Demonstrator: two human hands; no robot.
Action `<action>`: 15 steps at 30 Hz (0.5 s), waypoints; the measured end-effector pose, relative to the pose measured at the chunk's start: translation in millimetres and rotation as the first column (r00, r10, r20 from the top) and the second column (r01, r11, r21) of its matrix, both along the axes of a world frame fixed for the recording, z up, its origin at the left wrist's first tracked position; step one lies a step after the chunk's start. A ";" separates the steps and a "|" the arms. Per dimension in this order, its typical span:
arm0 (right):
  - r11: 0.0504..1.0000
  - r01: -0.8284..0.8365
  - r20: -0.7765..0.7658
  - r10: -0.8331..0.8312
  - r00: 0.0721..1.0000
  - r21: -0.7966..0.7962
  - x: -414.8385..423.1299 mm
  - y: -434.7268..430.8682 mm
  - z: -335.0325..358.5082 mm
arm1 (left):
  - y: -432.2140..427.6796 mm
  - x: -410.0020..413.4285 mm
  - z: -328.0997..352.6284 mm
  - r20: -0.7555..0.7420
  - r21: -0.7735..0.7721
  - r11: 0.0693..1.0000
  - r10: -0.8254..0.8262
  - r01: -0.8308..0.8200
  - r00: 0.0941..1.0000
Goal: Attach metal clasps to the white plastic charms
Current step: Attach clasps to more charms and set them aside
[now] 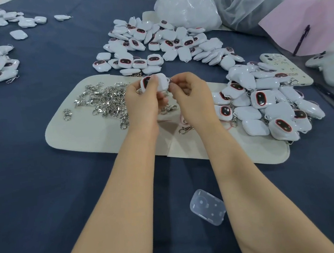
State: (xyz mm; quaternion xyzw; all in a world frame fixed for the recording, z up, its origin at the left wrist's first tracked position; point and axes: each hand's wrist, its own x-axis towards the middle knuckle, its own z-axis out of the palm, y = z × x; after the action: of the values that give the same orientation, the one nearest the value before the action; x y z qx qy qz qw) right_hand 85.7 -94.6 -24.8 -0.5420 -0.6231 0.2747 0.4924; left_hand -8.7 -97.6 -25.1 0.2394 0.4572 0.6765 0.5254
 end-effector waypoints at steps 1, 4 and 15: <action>1.000 0.005 -0.020 -0.005 1.000 0.009 -0.3 -0.2 0.0 | -0.2 -0.2 0.5 0.066 -0.009 1.000 -0.025 0.026 0.998; 0.998 0.038 -0.090 -0.034 0.995 0.044 -2.7 -1.3 -0.5 | -1.0 -1.9 1.7 0.253 -0.055 0.994 -0.079 0.096 0.964; 0.981 0.081 -0.008 -0.081 0.997 0.179 -1.5 -1.1 -2.2 | -2.8 -3.9 2.8 0.150 -0.078 0.995 -0.056 0.068 0.987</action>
State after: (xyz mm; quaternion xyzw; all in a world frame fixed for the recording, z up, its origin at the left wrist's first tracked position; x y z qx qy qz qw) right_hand 84.2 -95.7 -27.0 -0.5206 -0.6225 0.1973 0.5501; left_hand -12.5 -100.3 -22.3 0.1808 0.4373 0.6560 0.5880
